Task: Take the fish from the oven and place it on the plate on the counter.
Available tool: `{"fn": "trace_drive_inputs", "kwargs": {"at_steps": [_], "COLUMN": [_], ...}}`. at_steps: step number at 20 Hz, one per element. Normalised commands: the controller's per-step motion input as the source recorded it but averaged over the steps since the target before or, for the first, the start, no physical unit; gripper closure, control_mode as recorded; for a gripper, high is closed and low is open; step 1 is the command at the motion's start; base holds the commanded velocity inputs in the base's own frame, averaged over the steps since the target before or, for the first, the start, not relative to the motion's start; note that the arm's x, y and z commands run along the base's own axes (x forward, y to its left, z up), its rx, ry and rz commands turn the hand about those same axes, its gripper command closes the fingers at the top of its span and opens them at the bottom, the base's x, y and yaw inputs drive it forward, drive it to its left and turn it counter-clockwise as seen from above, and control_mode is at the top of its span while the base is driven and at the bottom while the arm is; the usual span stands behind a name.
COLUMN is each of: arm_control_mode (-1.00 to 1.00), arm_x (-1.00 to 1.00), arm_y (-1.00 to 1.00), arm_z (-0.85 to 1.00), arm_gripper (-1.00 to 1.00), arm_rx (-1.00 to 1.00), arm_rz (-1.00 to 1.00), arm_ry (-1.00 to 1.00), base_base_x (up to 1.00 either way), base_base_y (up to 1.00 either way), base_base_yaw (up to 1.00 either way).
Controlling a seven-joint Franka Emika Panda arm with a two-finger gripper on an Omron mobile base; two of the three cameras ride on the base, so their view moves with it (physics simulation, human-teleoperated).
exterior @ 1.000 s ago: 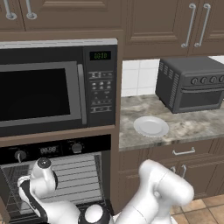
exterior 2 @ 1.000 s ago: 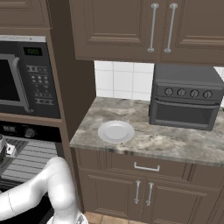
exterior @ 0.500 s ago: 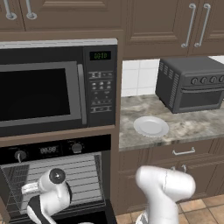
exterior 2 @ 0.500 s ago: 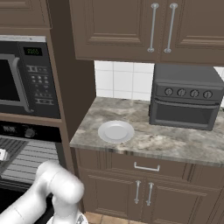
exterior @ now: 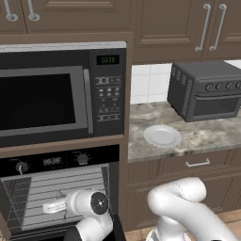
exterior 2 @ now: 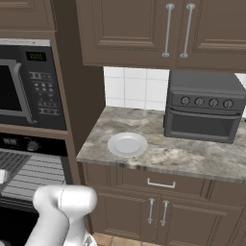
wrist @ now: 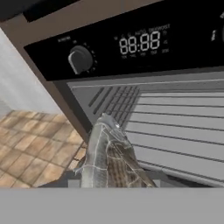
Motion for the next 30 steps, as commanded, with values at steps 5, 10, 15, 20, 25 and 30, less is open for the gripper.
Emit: {"fn": "trace_drive_inputs", "kwargs": {"at_steps": [5,10,15,20,25,30], "arm_control_mode": [-1.0,-1.0,-1.0,-1.0,-1.0,-1.0], "arm_x": [-0.15,-0.06,-0.48,-0.06,0.0,0.0], "arm_y": [-0.61,-0.47,-0.57,-0.61,-0.76,-0.86], "arm_z": [1.0,0.9,0.56,0.81,0.77,0.64], "arm_gripper": [1.0,1.0,1.0,1.0,1.0,1.0], "arm_rx": [0.09,0.07,0.02,0.01,0.05,0.09], "arm_rz": [0.0,0.0,0.0,0.0,0.0,-0.02], "arm_ry": [-0.08,-0.02,0.0,0.0,0.0,0.0], "base_base_x": [0.0,0.0,0.0,0.0,0.0,0.0], "base_base_y": [0.0,0.0,0.0,0.0,0.0,0.0], "base_base_yaw": [0.0,0.0,0.0,0.0,0.0,0.0]}}
